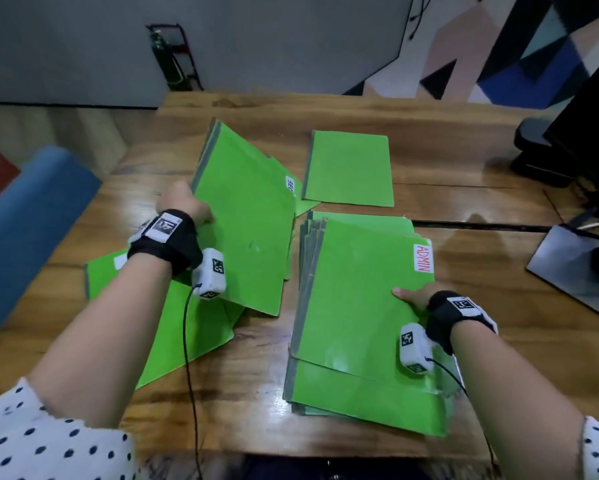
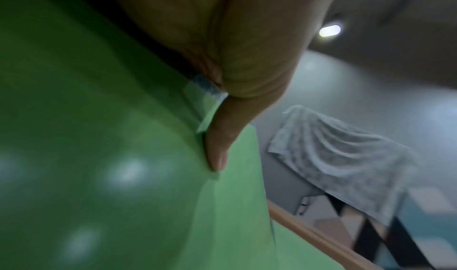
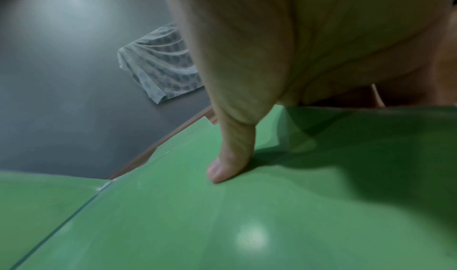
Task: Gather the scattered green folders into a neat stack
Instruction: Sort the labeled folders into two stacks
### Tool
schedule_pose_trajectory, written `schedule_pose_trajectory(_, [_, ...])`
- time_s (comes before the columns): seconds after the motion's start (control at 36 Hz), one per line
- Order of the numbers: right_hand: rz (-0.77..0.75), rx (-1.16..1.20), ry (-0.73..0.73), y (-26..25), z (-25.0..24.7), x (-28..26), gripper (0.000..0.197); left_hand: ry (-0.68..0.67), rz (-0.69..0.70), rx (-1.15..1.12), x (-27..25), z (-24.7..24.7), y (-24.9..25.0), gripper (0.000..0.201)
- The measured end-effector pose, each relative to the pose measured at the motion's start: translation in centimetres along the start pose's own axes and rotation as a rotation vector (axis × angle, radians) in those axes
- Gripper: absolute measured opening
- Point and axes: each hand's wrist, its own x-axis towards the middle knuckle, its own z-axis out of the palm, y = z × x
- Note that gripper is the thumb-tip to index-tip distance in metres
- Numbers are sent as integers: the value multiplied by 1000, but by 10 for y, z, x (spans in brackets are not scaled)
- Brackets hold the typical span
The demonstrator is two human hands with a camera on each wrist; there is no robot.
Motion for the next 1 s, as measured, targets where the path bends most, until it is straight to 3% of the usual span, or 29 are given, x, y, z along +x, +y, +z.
schedule_pose_trajectory(0.17, [-35,54,-4,1,7,-8,73,136,260,79,-48,-49,38,46])
schedule_pose_trajectory(0.33, [-66,8,-14,8,3,-11,72,-13,305,-291,-81,-78,45,51])
schedule_pose_trajectory(0.42, [-101,51,-5,15,-1,-11,65,-165,233,-486,-92,-50,29,56])
schedule_pose_trajectory(0.47, [-118,197,-3,20,-1,-5,57,-239,175,-483,-99,-16,16,61])
schedule_pose_trajectory(0.56, [-97,406,-47,21,-3,-9,50,-304,153,-338,-113,37,-3,62])
schedule_pose_trajectory(0.61, [-90,506,-105,23,-2,-10,58,-371,145,-163,-122,65,-15,64])
schedule_pose_trajectory(0.72, [-95,441,-106,22,3,-10,80,-563,72,39,-123,95,-30,75])
schedule_pose_trajectory(0.86, [-88,456,-72,23,10,-3,85,-535,94,6,-118,107,-23,71])
schedule_pose_trajectory(1.0, [-102,492,-29,24,15,6,68,-500,54,-81,-126,126,-7,78])
